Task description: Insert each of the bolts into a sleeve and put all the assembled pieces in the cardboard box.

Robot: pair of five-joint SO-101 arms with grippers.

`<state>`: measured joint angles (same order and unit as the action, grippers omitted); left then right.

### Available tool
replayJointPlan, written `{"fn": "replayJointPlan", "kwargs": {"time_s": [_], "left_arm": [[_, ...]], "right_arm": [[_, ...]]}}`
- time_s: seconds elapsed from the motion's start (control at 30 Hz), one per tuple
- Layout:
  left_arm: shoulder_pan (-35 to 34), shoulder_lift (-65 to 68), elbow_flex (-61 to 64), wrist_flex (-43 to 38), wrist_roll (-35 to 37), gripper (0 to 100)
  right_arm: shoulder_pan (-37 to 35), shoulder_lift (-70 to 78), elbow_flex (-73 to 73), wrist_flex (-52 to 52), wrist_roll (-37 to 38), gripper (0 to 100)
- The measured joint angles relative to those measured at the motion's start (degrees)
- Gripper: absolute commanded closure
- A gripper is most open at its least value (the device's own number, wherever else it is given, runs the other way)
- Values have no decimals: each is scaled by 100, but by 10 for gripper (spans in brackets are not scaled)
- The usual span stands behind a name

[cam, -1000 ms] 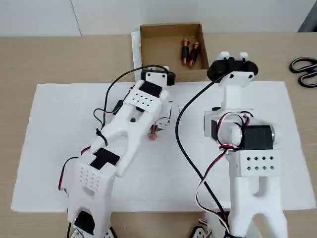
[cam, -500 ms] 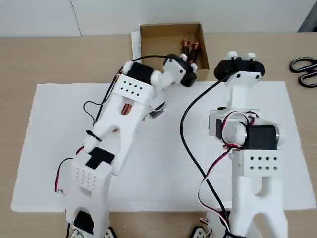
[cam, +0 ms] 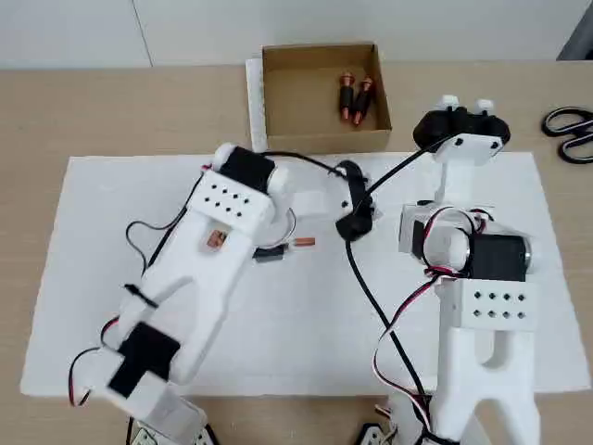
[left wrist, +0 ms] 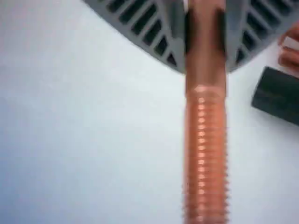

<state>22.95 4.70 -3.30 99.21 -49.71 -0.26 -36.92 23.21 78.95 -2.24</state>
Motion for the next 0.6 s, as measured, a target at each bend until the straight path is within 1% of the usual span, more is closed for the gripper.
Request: {"fn": "replayJointPlan", "kwargs": {"time_s": [0.17,0.27,0.43,0.6], "left_arm": [[-18,-237,1064,-26,-387,994],[-18,-211,1495,-413,-431,994],[-18,62,1556,-1301,-431,994],[-9,299,1582,-1600,-431,993]], "right_arm": [[-18,0,0,0,0,995],[-9,0,0,0,0,995],[-18,0,0,0,0,995],[0,0,0,0,0,995]]}}
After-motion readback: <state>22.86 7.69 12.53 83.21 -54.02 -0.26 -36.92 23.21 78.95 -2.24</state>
